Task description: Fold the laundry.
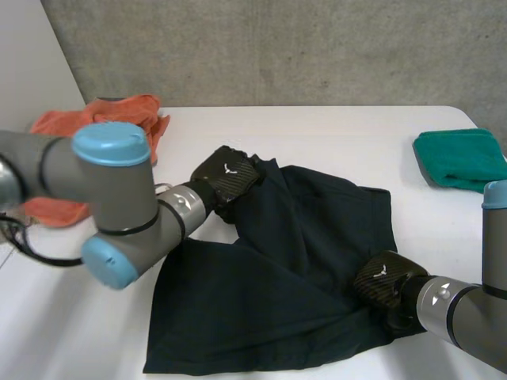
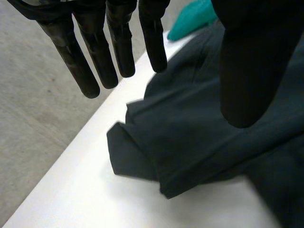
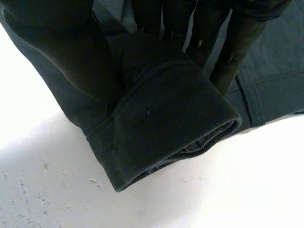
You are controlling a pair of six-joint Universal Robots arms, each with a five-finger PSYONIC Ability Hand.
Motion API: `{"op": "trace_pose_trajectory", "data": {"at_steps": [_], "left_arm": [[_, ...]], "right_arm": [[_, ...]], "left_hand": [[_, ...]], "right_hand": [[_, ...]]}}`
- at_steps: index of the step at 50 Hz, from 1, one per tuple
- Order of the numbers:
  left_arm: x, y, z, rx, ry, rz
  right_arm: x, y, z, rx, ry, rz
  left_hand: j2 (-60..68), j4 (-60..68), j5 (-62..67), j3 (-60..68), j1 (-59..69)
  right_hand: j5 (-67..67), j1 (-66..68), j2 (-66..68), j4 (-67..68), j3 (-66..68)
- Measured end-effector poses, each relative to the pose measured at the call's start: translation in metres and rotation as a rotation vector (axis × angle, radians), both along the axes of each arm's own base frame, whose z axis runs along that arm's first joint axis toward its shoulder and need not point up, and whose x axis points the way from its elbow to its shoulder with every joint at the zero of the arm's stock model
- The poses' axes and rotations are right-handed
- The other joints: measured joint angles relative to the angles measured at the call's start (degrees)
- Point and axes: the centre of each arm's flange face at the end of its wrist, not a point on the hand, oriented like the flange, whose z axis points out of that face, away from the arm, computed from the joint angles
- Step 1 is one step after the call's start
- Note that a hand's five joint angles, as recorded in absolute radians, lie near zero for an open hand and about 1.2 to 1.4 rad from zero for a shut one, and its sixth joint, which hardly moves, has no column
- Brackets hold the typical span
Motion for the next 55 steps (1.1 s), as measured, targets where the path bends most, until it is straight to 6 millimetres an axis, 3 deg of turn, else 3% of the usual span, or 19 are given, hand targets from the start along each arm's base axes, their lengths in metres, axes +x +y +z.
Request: {"op": "trace_pose_trajectory", "data": {"at_steps": [5, 14, 18, 20, 24, 31, 35, 46, 55], "left_arm": [[-0.006, -0.031, -0.036, -0.048, -0.083, -0.028], [-0.011, -0.046, -0.069, -0.101, -0.174, -0.049], [-0.012, -0.049, -0.077, -0.102, -0.184, -0.048], [-0.012, -0.051, -0.079, -0.104, -0.186, -0.036], [-0.01, -0.057, -0.077, -0.121, -0.195, 0.031], [0.007, -0.063, -0.053, -0.177, -0.231, 0.285], [0.024, -0.049, -0.046, -0.164, -0.278, 0.383], [0.05, -0.007, -0.059, -0.036, -0.372, 0.41], [0.053, -0.001, -0.035, 0.006, -0.254, 0.479]], "right_arm": [[0.0, -0.001, -0.001, -0.013, -0.005, 0.0], [0.0, -0.004, -0.003, -0.026, -0.009, -0.005], [0.0, -0.005, -0.004, -0.031, -0.014, -0.012], [0.0, -0.006, -0.004, -0.03, -0.019, -0.017], [-0.001, -0.007, -0.004, -0.027, -0.025, -0.027], [-0.001, -0.008, -0.003, -0.031, -0.032, -0.035], [0.0, -0.009, -0.001, -0.035, -0.038, -0.04], [0.002, -0.01, 0.0, -0.037, -0.049, -0.041], [0.001, -0.01, 0.0, -0.035, -0.048, -0.047]], "left_hand": [[3.0, 3.2, 3.1, 3.1, 3.3], [8.4, 8.3, 8.1, 8.3, 8.9], [22.4, 21.2, 20.8, 21.3, 22.2], [35.4, 35.2, 34.6, 35.0, 36.1], [39.1, 39.0, 36.3, 38.7, 36.4], [39.2, 39.0, 36.3, 38.8, 36.4], [39.2, 39.0, 36.3, 38.8, 36.4], [39.3, 39.0, 36.3, 38.8, 36.4], [39.3, 39.0, 36.3, 38.8, 36.4]], "right_hand": [[0.0, 0.0, 0.0, 0.0, 0.0], [0.0, 0.0, 0.0, 0.0, 0.0], [0.0, 0.0, 0.0, 0.0, 0.0], [0.0, 0.0, 0.0, 0.0, 0.0], [0.0, 0.0, 0.0, 0.0, 0.0], [0.0, 0.0, 0.0, 0.0, 0.0], [0.0, 0.0, 0.0, 0.0, 0.0], [0.0, 0.0, 0.0, 0.0, 0.0], [0.0, 0.0, 0.0, 0.0, 0.0]]}}
